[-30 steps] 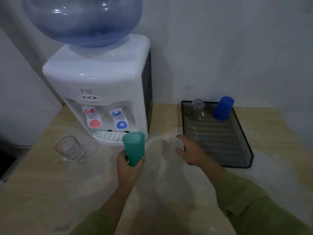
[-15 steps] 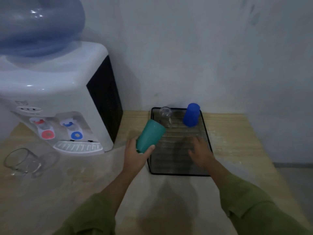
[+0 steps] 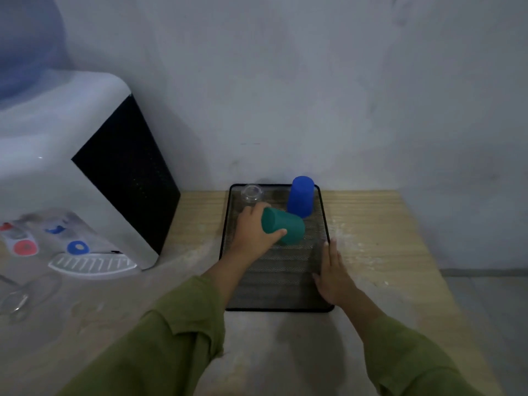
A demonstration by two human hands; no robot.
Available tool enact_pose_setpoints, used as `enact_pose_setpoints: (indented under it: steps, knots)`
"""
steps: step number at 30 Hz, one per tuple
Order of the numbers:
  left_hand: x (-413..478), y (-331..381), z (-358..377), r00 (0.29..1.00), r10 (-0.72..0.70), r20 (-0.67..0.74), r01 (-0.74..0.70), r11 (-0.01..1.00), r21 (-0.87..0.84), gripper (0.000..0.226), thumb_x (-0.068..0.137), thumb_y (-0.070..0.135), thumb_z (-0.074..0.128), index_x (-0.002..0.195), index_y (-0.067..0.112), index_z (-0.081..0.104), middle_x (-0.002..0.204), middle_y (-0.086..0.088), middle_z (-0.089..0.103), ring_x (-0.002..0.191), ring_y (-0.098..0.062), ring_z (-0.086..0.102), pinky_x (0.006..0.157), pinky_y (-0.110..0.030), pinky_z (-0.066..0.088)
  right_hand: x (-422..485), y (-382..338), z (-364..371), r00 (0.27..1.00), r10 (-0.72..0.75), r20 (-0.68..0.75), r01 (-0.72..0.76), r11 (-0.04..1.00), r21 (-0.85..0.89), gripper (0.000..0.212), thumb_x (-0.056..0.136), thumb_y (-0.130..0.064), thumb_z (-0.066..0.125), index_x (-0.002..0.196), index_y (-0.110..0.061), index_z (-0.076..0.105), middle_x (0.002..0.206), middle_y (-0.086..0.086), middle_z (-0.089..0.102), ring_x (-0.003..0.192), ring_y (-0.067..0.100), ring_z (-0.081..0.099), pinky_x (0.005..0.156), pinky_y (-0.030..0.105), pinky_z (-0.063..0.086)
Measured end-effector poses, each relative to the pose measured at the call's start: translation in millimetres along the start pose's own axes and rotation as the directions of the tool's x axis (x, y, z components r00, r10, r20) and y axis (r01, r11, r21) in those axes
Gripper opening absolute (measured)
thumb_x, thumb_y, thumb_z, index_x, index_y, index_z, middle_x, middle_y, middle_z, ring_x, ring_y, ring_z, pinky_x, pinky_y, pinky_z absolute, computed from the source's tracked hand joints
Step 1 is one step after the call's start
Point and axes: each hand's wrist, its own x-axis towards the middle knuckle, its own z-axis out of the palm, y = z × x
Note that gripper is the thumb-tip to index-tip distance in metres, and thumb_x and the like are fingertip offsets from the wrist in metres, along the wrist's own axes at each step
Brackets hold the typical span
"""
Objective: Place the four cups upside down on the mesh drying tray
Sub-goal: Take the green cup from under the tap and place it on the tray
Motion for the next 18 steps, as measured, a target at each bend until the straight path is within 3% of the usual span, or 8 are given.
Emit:
enact_pose_setpoints:
  steps: [5,18]
  knots:
    - [15,16,21,0.996,0.009,0.088,-0.014,0.998,0.062,0.080,0.070,0.039,0.077,0.140,0.027,0.041,0.125,-0.011,0.047,0.122,-0.027,0.041,0.106,-0.042,0.041,4,6,7,1.000,-0.018,-0.011,0.018,0.998,0.061,0.087,0.096,-0.027,0.049,0.147,-0.002,-0.016,0.155,0.017,-0.029,0.146,0.040,-0.011,0.121,0.044,0.007]
    - [24,30,48,0.986,0.078,0.147,-0.104,0.979,0.177,0.084,0.071,0.044,0.075,0.143,0.025,0.036,0.121,-0.009,0.043,0.117,-0.025,0.041,0.102,-0.036,0.038,6,3,9,0.999,-0.003,-0.036,0.003,1.000,-0.005,0.089,0.094,-0.030,0.050,0.146,-0.001,-0.017,0.155,0.017,-0.031,0.147,0.037,-0.013,0.122,0.040,0.004]
